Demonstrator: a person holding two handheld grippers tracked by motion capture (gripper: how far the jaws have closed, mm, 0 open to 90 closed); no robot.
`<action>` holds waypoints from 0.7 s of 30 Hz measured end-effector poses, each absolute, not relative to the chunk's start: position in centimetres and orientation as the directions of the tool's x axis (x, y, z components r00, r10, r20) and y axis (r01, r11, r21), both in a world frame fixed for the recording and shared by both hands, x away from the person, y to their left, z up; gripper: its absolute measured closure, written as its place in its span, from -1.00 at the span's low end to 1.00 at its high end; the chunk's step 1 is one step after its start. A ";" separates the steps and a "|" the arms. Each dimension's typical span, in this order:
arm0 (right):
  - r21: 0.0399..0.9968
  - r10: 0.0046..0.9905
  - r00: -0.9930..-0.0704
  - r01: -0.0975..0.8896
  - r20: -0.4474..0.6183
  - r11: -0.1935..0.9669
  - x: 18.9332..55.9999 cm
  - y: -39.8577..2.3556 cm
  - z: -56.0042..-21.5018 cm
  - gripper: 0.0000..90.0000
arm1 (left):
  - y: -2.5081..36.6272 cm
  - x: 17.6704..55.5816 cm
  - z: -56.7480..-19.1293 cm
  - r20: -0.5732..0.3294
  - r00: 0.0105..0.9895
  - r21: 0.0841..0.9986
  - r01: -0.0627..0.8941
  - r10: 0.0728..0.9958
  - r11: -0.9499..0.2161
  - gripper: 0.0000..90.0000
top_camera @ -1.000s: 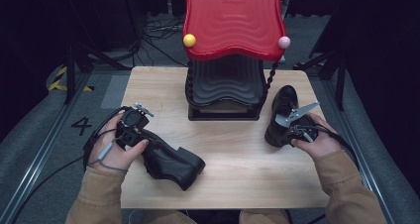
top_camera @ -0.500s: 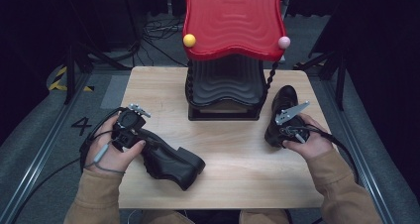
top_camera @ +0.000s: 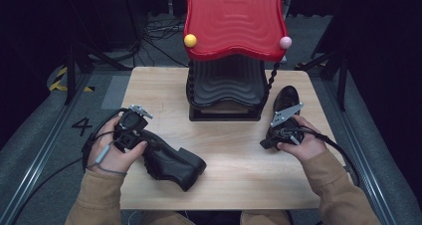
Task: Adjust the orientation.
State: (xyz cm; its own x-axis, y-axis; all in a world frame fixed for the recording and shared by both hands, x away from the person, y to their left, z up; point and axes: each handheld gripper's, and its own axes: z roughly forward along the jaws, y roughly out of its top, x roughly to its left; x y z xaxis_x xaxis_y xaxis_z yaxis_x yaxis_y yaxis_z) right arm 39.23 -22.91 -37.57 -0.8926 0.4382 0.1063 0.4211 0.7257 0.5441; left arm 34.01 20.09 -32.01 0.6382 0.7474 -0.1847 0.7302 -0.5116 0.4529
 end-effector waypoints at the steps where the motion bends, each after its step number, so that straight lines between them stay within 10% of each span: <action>1: 0.549 0.417 -0.902 0.405 0.110 0.731 39.2 -22.3 -37.5 1.00 | 20.2 33.9 -32.0 -0.189 0.636 0.453 0.732 0.748 -0.508 0.12; 21: 0.609 0.238 -0.953 0.302 0.187 0.733 38.7 -14.0 -38.0 1.00 | 20.9 34.0 -32.0 -0.209 0.644 0.473 0.726 0.736 -0.500 0.09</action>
